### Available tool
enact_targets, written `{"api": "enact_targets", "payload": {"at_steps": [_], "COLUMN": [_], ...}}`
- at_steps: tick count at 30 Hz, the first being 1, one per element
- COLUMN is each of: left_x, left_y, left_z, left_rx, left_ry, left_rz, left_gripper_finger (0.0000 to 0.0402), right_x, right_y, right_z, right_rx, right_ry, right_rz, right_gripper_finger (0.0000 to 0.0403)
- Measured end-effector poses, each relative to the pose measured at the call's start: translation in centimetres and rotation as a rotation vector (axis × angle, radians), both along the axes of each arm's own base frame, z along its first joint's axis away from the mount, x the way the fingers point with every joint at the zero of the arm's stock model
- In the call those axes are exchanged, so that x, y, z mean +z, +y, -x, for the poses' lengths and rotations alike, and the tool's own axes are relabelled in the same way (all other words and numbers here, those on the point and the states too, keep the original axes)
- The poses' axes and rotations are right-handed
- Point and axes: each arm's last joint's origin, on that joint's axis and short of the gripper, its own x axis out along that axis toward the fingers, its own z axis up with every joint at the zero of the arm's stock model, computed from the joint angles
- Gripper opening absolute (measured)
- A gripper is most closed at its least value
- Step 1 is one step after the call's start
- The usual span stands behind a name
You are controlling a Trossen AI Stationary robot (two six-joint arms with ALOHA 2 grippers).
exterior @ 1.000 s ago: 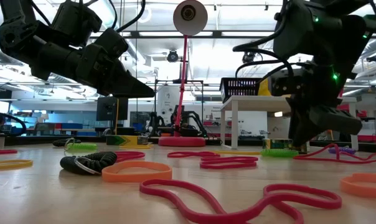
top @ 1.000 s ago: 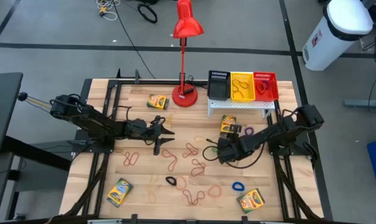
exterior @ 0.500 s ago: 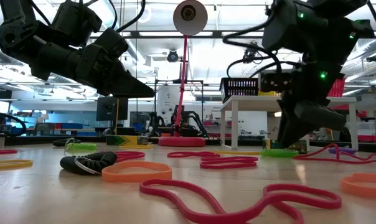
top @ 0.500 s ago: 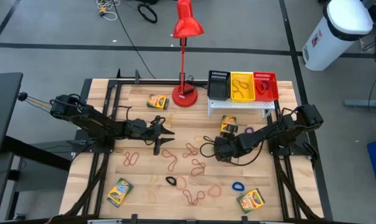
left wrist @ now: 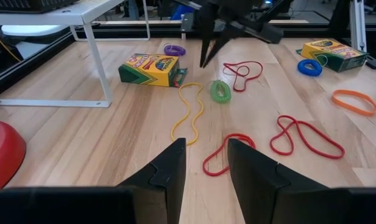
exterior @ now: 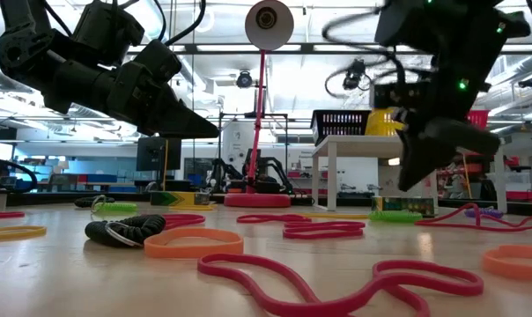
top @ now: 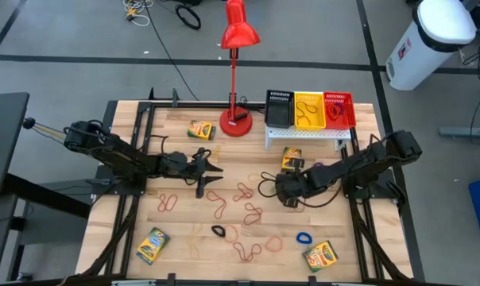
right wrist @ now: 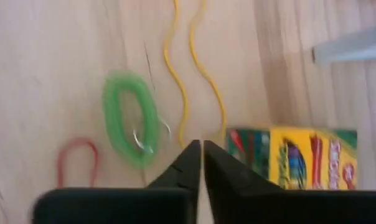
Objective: Pick & Place Office Desk Supplies
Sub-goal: Put the crayon box into the black bin
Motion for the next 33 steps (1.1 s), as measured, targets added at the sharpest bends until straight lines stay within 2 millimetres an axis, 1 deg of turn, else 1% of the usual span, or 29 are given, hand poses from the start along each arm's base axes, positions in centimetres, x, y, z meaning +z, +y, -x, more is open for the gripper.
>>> {"api": "enact_targets", "payload": {"at_steps": [2, 5, 7, 11, 13, 17, 20, 25, 33], "left_x": [0.0, 0.0, 0.0, 0.0, 0.0, 0.0, 0.0, -0.1, -0.1], "left_y": [0.0, 0.0, 0.0, 0.0, 0.0, 0.0, 0.0, 0.0, 0.0], "left_z": [0.0, 0.0, 0.0, 0.0, 0.0, 0.0, 0.0, 0.0, 0.0], "left_rx": [0.0, 0.0, 0.0, 0.0, 0.001, 0.001, 0.001, 0.001, -0.002], "left_ry": [0.0, 0.0, 0.0, 0.0, 0.0, 0.001, 0.004, 0.008, 0.008], "left_rz": [0.0, -0.002, -0.002, -0.01, -0.009, -0.008, -0.007, -0.007, -0.006], "left_gripper_finger": [0.0125, 0.0125, 0.0125, 0.0125, 0.0125, 0.0125, 0.0125, 0.0125, 0.0125], "right_x": [-0.3, -1.1, -1.4, -1.8, -2.3, -3.4, -3.5, -3.5, -3.9], "right_y": [-0.8, -1.3, -1.0, -0.3, -0.2, -0.3, -0.3, -0.3, -1.7], "right_z": [0.3, 0.3, -0.1, -1.2, -1.6, -2.4, -2.7, -2.9, -3.0], "right_rx": [-0.037, -0.057, -0.046, -0.035, -0.03, -0.032, -0.035, -0.037, -0.082], "right_ry": [0.059, 0.108, 0.146, 0.261, 0.326, 0.403, 0.403, 0.39, 0.389], "right_rz": [0.0, 0.0, 0.012, 0.108, 0.125, 0.155, 0.189, 0.191, 0.168], "right_gripper_finger": [0.0009, 0.0034, 0.0054, 0.0083, 0.0089, 0.0092, 0.0092, 0.0092, 0.0092]}}
